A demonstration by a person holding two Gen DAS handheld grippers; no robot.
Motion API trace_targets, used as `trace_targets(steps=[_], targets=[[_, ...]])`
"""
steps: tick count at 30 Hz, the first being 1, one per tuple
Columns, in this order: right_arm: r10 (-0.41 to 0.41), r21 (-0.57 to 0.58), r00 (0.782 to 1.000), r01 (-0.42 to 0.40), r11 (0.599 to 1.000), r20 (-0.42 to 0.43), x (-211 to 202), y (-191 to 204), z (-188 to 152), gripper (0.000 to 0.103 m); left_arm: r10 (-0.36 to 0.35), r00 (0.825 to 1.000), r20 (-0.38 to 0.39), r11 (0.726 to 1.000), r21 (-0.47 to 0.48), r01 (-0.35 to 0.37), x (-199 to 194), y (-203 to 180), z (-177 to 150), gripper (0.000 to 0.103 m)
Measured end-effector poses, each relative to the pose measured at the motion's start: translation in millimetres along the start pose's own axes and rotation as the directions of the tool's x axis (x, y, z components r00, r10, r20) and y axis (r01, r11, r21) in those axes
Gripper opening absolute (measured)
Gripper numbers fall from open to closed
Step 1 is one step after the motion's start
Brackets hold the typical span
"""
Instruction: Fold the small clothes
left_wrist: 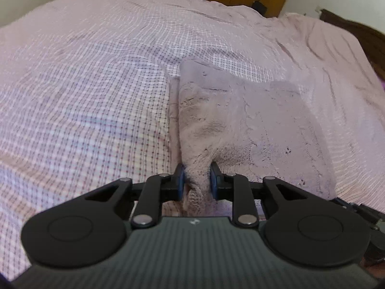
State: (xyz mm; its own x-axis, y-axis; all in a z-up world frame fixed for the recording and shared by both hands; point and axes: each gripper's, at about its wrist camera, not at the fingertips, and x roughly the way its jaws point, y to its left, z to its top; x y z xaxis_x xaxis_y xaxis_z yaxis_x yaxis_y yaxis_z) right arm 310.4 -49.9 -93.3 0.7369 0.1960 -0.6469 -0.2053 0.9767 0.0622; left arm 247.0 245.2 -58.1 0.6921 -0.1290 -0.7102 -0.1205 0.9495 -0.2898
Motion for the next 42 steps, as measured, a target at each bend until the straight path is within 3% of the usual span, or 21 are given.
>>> trace_targets(steps=[5, 7, 9, 13, 17, 20, 24, 27, 32, 34, 38, 42], targets=[[0.085, 0.157, 0.989, -0.066, 0.985, -0.117, -14, -42, 16, 0.005, 0.044, 0.998, 0.046, 0.998, 0.036, -0.046, -36, 5, 4, 0.023], [0.141, 0.228, 0.985, -0.116, 0.967, -0.099, -27, -61, 24, 0.005, 0.054, 0.993, 0.109, 0.997, 0.049, -0.060, -56, 1, 8, 0.018], [0.159, 0.254, 0.986, -0.141, 0.957, -0.052, -38, -68, 38, 0.005, 0.015, 0.987, 0.160, 0.999, 0.030, -0.020, -72, -4, 14, 0.018], [0.217, 0.198, 0.976, -0.212, 0.957, -0.003, -31, -45, 69, 0.005, -0.029, 0.976, 0.216, 0.999, 0.046, 0.020, -72, -23, 22, 0.019], [0.260, 0.132, 0.965, -0.255, 0.958, -0.027, -1, -5, 88, 0.005, -0.017, 0.989, 0.146, 0.993, 0.117, 0.000, -37, -47, 22, 0.019], [0.308, 0.189, 0.949, -0.292, 0.937, -0.060, 24, 7, 88, 0.005, 0.005, 0.996, 0.091, 0.988, 0.153, -0.019, -11, -51, 16, 0.019], [0.253, 0.195, 0.959, -0.225, 0.955, -0.130, 53, 8, 71, 0.000, 0.038, 0.999, 0.035, 0.981, 0.187, -0.044, 13, -45, 12, 0.019], [0.249, 0.245, 0.961, -0.213, 0.946, -0.124, 63, -4, 61, 0.000, 0.046, 0.999, -0.001, 0.976, 0.211, -0.044, 26, -48, 10, 0.018], [0.203, 0.154, 0.972, -0.184, 0.971, -0.118, 64, 5, 54, 0.000, 0.073, 0.997, 0.008, 0.971, 0.229, -0.072, 35, -53, 7, 0.017], [0.206, 0.128, 0.970, -0.190, 0.973, -0.126, 59, 6, 56, 0.000, 0.052, 0.998, 0.036, 0.975, 0.217, -0.059, 32, -52, 7, 0.016], [0.229, 0.024, 0.966, -0.228, 0.973, -0.122, 24, 18, 62, 0.000, -0.071, 0.996, 0.051, 0.986, 0.153, 0.062, -13, -39, 7, 0.018], [0.310, 0.006, 0.941, -0.312, 0.950, -0.135, -4, 44, 56, 0.000, -0.140, 0.988, 0.058, 0.988, 0.074, 0.136, -37, -14, -9, 0.037]])
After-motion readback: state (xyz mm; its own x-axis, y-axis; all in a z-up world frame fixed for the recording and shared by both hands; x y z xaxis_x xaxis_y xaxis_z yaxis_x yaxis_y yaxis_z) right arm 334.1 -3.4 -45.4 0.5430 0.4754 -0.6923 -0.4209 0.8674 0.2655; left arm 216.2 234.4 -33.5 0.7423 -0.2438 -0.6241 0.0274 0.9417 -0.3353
